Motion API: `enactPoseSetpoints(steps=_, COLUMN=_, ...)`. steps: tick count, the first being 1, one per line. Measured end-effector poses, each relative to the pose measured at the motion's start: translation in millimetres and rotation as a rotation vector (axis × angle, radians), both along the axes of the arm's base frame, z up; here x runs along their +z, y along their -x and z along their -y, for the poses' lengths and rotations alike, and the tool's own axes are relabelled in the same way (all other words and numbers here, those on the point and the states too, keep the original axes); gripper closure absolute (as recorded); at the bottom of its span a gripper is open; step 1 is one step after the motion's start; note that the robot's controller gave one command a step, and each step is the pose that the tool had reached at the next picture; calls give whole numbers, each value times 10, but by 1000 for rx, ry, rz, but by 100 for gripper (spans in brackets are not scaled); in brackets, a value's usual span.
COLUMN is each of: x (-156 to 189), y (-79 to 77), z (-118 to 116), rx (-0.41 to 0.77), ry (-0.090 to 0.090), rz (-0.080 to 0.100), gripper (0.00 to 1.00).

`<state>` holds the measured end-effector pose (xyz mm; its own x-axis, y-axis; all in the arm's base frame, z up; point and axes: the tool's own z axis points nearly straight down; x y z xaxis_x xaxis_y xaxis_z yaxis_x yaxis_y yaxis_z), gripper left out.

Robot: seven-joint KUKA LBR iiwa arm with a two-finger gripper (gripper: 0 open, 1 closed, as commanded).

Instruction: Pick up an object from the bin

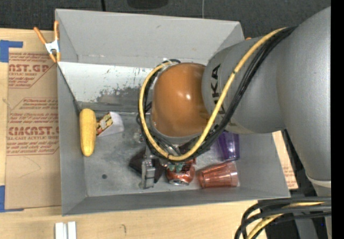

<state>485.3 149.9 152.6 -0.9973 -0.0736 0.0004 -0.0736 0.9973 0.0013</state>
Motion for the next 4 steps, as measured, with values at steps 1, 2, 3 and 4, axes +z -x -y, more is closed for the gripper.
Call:
enactPoseSetpoints(steps=1, x=-228, y=-91, z=387, rx=91, ry=0, rz=2, gripper=0)
enactPoseSetpoints(steps=2, x=-774, y=-37, z=593, rx=278, ry=-1, rz=4, gripper=100)
enactPoseSetpoints(steps=3, x=-774, y=-37, z=593, rx=278, ry=-1, rz=4, gripper=100)
enactPoseSetpoints(steps=4, x=-758, y=-32, z=596, rx=278, ry=-1, rz=3, gripper=100)
